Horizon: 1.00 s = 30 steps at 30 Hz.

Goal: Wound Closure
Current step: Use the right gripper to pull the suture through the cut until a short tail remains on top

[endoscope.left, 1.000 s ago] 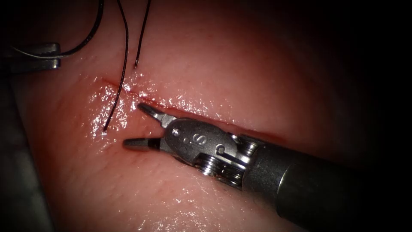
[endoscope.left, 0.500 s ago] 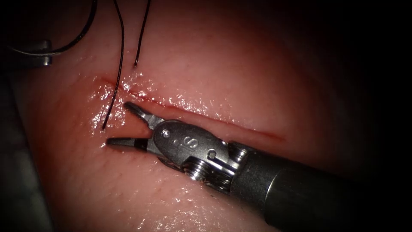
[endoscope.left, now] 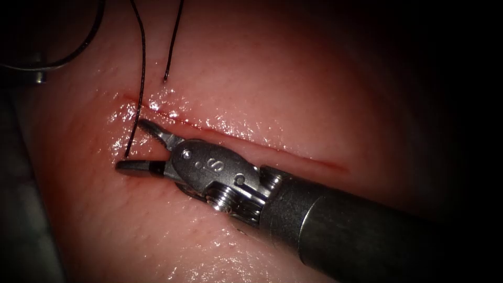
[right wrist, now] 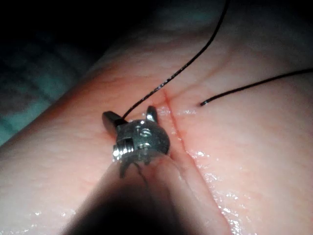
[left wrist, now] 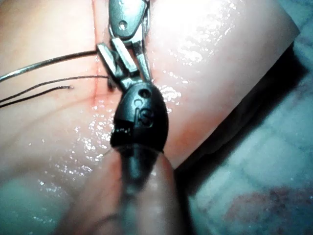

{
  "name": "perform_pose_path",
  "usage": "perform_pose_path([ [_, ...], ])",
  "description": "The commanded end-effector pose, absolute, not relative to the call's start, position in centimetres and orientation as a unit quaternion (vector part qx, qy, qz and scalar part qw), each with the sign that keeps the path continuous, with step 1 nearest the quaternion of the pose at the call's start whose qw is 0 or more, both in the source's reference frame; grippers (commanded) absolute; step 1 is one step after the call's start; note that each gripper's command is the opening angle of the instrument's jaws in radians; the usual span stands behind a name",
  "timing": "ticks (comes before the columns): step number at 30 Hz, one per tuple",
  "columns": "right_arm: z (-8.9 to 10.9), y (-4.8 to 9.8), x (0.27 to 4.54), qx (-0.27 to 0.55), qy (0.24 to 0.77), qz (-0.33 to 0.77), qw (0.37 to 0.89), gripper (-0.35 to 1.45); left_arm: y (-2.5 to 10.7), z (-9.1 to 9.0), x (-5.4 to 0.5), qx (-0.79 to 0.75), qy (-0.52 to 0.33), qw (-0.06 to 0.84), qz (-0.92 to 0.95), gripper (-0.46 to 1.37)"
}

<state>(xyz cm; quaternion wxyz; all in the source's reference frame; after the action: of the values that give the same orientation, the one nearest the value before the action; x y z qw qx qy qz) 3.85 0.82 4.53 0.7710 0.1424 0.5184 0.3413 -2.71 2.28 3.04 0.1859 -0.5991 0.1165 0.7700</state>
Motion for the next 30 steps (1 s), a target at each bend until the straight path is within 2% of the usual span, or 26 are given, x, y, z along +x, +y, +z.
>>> perform_pose_path([
  [1,4.53,0.81,3.86,0.144,0.518,0.340,0.772,1.03,2.29,3.04,-2.71,-0.599,0.116,0.186,0.770,-0.35],
  [2,4.54,0.80,3.86,0.145,0.517,0.339,0.772,0.94,2.29,3.03,-2.71,-0.599,0.116,0.186,0.770,-0.35],
  [3,4.54,0.80,3.86,0.146,0.515,0.338,0.774,0.78,2.29,3.03,-2.71,-0.599,0.116,0.186,0.770,-0.35],
  [4,4.54,0.80,3.86,0.153,0.517,0.334,0.773,0.26,2.29,3.03,-2.71,-0.599,0.116,0.186,0.770,-0.35],
  [5,4.54,0.79,3.85,0.157,0.519,0.331,0.772,0.09,2.29,3.03,-2.71,-0.599,0.116,0.186,0.770,-0.35],
  [6,4.53,0.79,3.84,0.164,0.522,0.325,0.771,-0.35,2.29,3.03,-2.71,-0.599,0.115,0.186,0.770,-0.35],
  [30,3.92,0.36,3.97,0.205,0.536,0.292,0.765,-0.35,1.91,3.02,-2.72,-0.602,0.125,0.178,0.768,-0.35],
])
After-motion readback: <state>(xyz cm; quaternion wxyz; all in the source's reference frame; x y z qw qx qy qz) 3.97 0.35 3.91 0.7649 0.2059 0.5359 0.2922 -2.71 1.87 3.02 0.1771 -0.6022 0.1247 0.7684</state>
